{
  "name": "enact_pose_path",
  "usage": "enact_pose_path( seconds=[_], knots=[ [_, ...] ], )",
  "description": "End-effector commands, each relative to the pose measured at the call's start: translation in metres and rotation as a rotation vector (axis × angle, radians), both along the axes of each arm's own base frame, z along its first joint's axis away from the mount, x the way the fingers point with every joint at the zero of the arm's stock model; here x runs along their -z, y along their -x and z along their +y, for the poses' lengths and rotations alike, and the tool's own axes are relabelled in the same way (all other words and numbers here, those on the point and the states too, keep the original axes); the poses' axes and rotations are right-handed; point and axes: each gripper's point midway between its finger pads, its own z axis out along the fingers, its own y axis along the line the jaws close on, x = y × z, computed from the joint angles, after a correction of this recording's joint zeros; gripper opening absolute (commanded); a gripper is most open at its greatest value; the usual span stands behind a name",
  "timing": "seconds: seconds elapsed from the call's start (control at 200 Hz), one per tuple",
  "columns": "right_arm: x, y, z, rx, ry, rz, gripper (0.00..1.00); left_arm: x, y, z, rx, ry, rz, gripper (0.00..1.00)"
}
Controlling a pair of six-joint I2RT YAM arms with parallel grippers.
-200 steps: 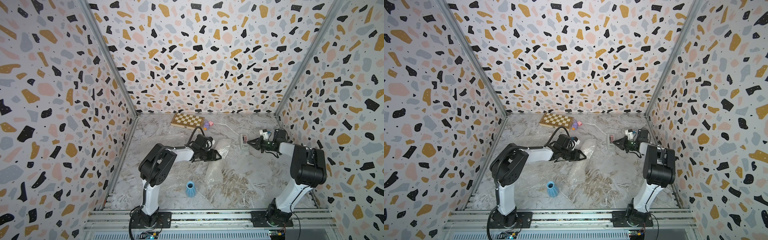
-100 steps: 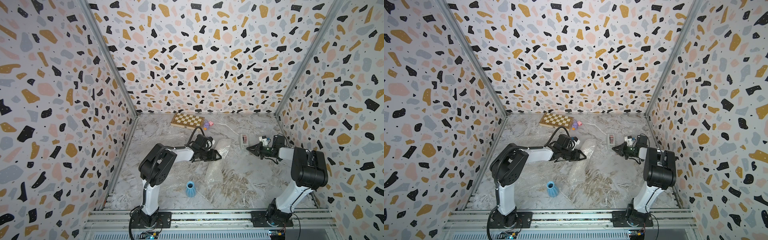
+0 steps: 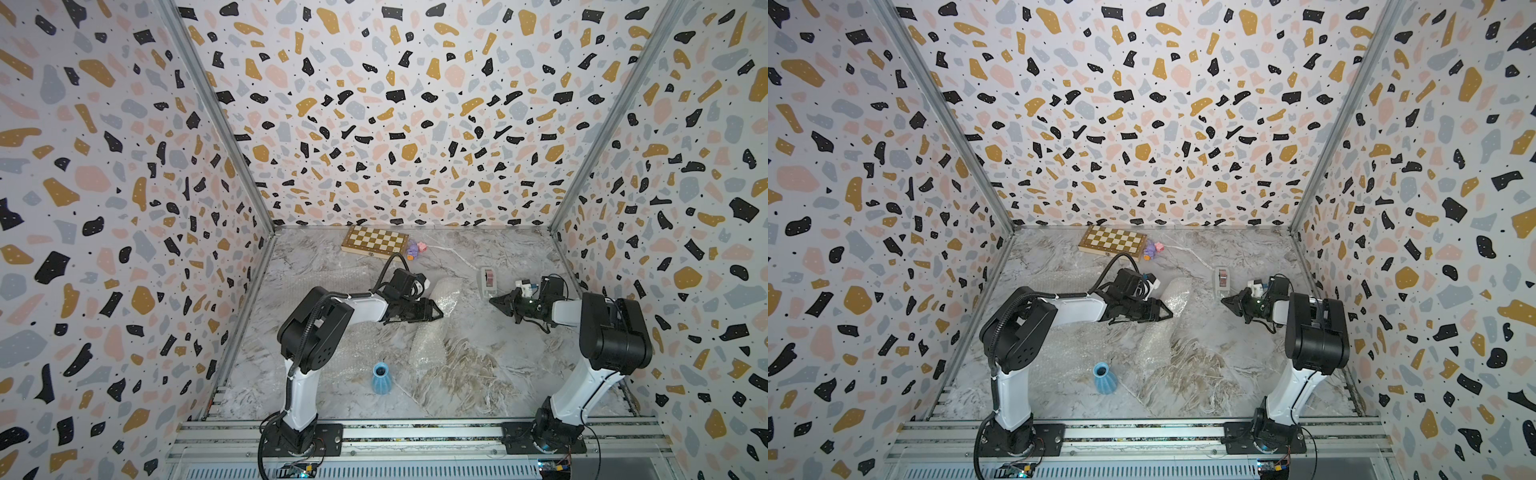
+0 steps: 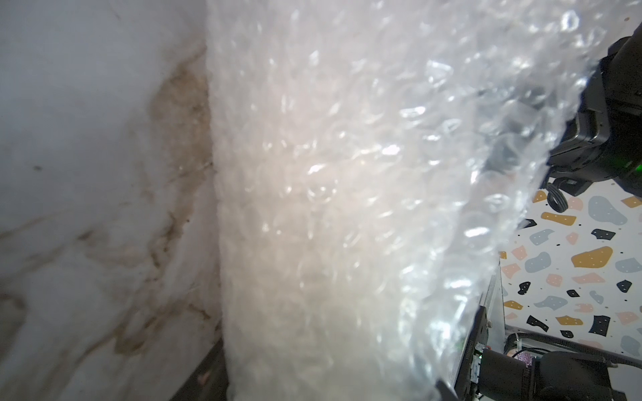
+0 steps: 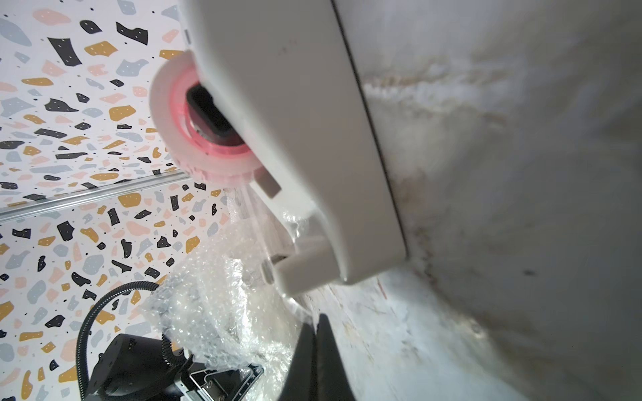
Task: Wrap vases in bubble wrap
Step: Tear off the tape using the Tape Cutter, then stick the tape on the bubble wrap.
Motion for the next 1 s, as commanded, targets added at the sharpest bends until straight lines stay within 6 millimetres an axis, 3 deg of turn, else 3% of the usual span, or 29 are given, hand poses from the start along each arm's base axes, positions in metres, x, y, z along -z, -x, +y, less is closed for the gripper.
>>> enact_pose_path(
  seconds=[0.0,0.06,0.2,0.38,0.471,0.556,0.771,0.846,0.996],
  knots=[
    [0.03,0.018,-0.002,0.069,-0.02,0.179,0.0,0.05,0.012,0.022,-0.045,-0.155,0.091,0.56],
    [0.032,0.018,-0.004,0.09,-0.023,0.199,0.0,0.049,0.012,0.022,-0.05,-0.154,0.088,0.56],
    [0.04,0.015,-0.028,0.135,0.072,0.227,0.0,0.053,0.012,0.024,-0.059,-0.159,0.099,0.56],
    [0.065,0.036,-0.015,0.119,0.07,0.311,0.0,0.059,0.013,0.025,-0.06,-0.171,0.099,0.56],
    [0.067,0.042,-0.005,0.108,0.06,0.325,0.0,0.061,0.013,0.025,-0.065,-0.165,0.104,0.56],
    [0.051,0.038,0.002,0.089,0.032,0.283,0.0,0.062,0.014,0.025,-0.066,-0.165,0.108,0.56],
    [-0.012,0.038,-0.002,0.054,0.145,0.115,0.0,0.057,0.014,0.022,-0.029,-0.162,0.086,0.56],
    [-0.035,0.039,0.019,-0.05,0.154,0.021,0.0,0.055,0.014,0.019,-0.005,-0.151,0.08,0.56],
    [-0.084,0.05,0.08,-0.302,0.197,-0.215,0.0,0.049,0.016,0.015,0.055,-0.153,0.039,0.57]
  ],
)
